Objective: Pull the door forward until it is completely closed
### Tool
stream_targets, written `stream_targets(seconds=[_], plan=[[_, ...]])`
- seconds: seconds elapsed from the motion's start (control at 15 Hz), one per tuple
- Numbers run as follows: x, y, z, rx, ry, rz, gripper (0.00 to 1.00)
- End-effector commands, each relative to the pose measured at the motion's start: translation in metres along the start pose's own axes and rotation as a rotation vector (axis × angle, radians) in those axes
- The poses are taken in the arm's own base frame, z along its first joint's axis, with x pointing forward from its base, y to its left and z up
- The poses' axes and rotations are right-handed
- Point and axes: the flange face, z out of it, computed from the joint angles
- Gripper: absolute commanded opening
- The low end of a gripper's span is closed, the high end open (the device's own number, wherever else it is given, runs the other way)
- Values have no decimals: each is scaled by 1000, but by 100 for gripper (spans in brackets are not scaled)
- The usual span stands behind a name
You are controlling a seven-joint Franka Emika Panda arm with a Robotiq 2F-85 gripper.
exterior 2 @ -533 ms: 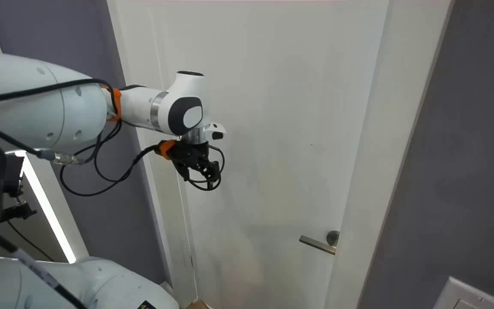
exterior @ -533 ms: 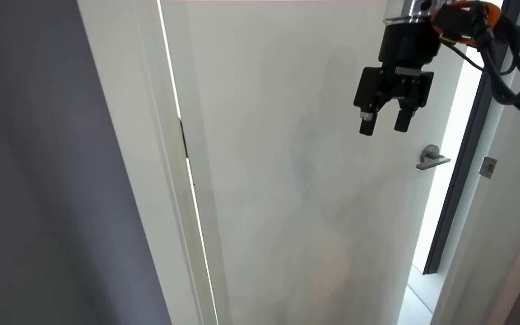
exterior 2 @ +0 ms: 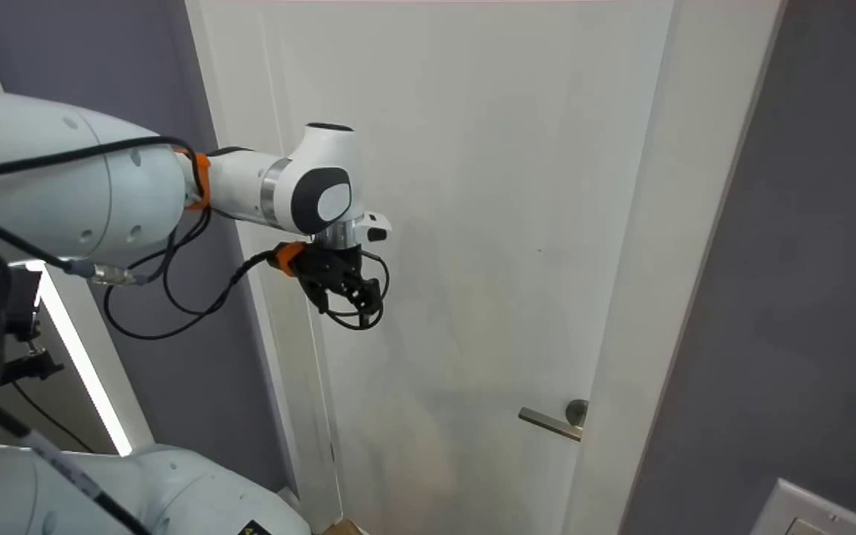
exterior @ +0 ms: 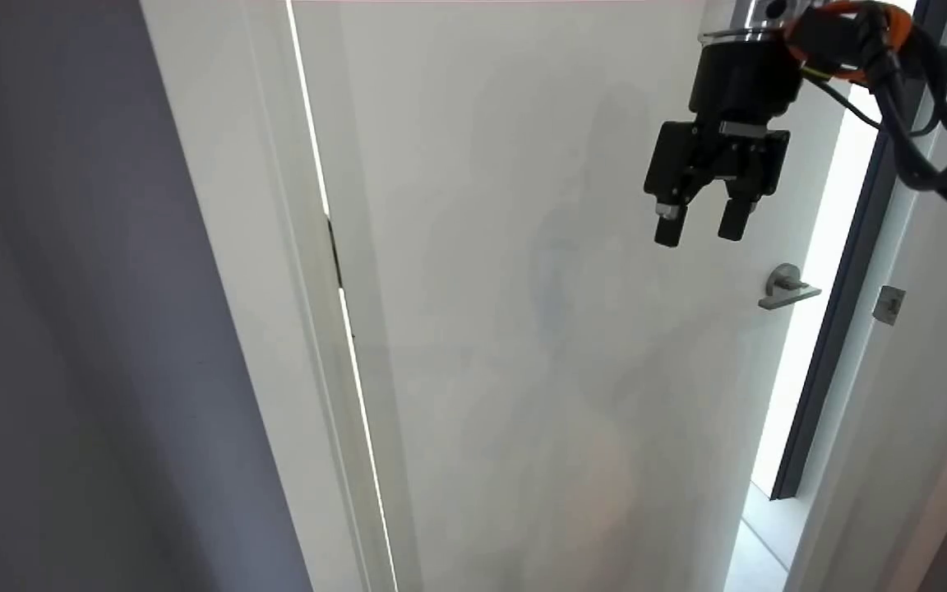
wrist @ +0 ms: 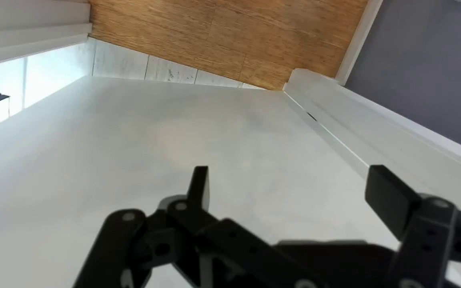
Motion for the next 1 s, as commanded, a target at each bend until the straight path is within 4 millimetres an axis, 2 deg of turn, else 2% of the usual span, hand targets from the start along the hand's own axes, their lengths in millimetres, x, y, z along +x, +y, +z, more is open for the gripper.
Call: stream_targets(seconds=[0.0, 0.13, 0.27, 0.6, 0.93], plan=[[0, 0, -1, 0, -1, 0, 100], [0, 0, -1, 0, -1, 0, 100], [6, 17, 15, -34, -23, 82, 100], [3, 91, 47, -40, 9, 286, 100], [-20, 166, 81, -26, 78, 457, 100]])
